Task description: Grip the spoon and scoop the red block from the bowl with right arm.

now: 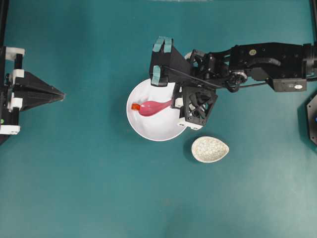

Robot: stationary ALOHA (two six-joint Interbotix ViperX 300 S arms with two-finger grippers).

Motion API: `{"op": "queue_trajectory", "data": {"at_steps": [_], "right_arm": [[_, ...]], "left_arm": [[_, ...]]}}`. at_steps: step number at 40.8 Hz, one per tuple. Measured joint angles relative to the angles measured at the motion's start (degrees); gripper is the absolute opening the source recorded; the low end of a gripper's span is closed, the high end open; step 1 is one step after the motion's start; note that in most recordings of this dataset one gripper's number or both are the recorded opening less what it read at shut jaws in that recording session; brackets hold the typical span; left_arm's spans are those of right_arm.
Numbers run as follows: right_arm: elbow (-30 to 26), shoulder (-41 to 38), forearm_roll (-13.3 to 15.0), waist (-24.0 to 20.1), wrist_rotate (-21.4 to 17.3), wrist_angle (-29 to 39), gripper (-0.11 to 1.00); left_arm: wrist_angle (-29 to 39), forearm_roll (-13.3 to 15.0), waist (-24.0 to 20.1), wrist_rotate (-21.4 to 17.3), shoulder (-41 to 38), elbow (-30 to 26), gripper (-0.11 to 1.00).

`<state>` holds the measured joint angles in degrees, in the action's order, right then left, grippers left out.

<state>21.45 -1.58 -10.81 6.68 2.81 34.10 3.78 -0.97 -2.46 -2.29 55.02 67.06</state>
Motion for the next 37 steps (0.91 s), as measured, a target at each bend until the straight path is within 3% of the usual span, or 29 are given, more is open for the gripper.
{"op": "queue_trajectory", "data": {"at_steps": [37], "right_arm": [[3.96,0.09,-0.09,-0.44,-0.09,-8.35,0.24]], "left_arm": [[-0.09,0.00,0.00,0.62,-0.09,-0.09,0.00]]}}
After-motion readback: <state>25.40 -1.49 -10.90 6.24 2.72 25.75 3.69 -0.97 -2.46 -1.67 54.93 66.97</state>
